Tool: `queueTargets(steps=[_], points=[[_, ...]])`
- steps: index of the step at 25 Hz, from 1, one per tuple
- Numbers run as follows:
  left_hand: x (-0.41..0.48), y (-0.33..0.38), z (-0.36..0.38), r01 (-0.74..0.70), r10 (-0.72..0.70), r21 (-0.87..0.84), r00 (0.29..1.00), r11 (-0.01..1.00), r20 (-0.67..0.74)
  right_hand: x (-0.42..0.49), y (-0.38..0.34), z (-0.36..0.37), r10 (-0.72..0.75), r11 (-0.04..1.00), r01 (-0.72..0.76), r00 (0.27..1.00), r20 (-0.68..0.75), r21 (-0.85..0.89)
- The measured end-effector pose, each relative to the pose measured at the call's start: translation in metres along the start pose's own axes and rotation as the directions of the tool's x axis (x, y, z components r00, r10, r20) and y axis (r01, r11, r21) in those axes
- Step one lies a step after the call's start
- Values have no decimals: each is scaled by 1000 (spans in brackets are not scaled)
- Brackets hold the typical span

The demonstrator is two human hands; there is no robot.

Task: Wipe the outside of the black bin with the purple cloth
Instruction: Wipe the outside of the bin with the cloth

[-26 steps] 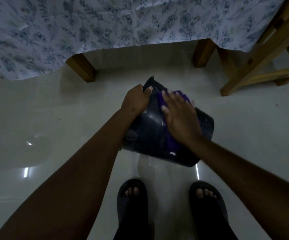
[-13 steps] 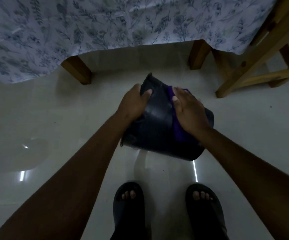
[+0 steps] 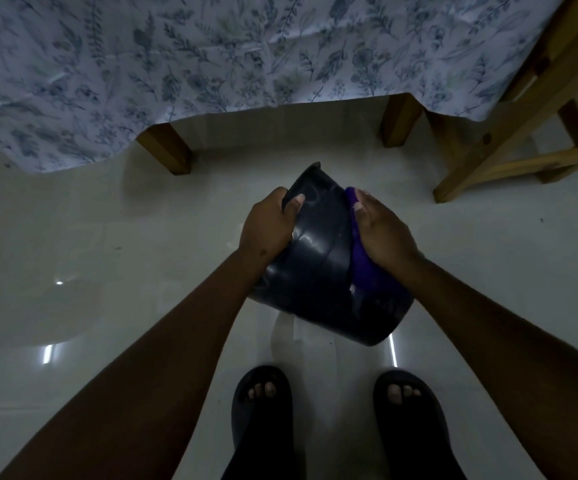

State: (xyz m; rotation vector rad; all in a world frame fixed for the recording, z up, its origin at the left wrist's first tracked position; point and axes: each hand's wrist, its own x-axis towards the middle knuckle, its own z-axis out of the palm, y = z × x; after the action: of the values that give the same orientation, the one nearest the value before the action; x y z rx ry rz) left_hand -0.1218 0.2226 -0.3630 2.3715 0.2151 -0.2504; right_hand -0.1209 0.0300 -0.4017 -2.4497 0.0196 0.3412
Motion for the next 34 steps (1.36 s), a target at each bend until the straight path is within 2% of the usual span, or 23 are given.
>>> queueTargets(steps=[2,4,6,8,12,13,15,17,19,22,24,26,27,29,31,34], points=[[4,1,2,41,-41,13,999,999,1,-23,-4,5,-19,995,15,999,-44,-95],[6,-2,4,59,-58,36,998,998,-8,-74,-14,23,-210,936,186,976,-52,-301],[3,-7,6,35,-34,38,999,999,-14,-97,-16,37,-283,899,265,959,1,-348],[-4,-7,6,26,-26,-15,999,1000,-26,-65,-17,31,-286,903,264,958,-16,-340],[-2,3,5,62,-62,-5,998,998,-31,10,-12,5,-33,994,28,998,-50,-103],[2,5,5,81,-81,5,996,997,-29,4,-9,5,-35,993,27,997,-66,-114],[8,6,7,108,-107,22,994,994,-35,-37,-3,18,-127,960,103,989,-79,-261],[13,3,11,96,-94,42,995,995,-41,-90,-1,35,-243,907,218,970,-25,-360],[12,1,11,69,-68,39,997,997,-46,-103,0,44,-290,881,267,957,2,-391],[13,2,8,45,-45,7,999,999,-6,-39,-14,27,-249,911,219,968,-42,-349],[13,3,6,48,-48,13,999,999,13,9,-14,7,-92,984,87,996,-24,-154],[18,7,7,64,-65,28,998,998,19,24,-5,-5,-14,1000,15,1000,12,-28],[21,8,7,90,-92,42,995,995,31,13,-2,-4,-21,999,21,1000,-1,-45],[31,12,8,147,-150,49,986,988,68,-26,0,10,-133,972,118,989,-64,-203],[33,19,4,168,-165,-19,983,986,85,-61,5,18,-221,937,189,972,-80,-293],[3,8,-5,45,-40,-54,994,997,103,-40,13,5,-231,944,194,966,-115,-268]])
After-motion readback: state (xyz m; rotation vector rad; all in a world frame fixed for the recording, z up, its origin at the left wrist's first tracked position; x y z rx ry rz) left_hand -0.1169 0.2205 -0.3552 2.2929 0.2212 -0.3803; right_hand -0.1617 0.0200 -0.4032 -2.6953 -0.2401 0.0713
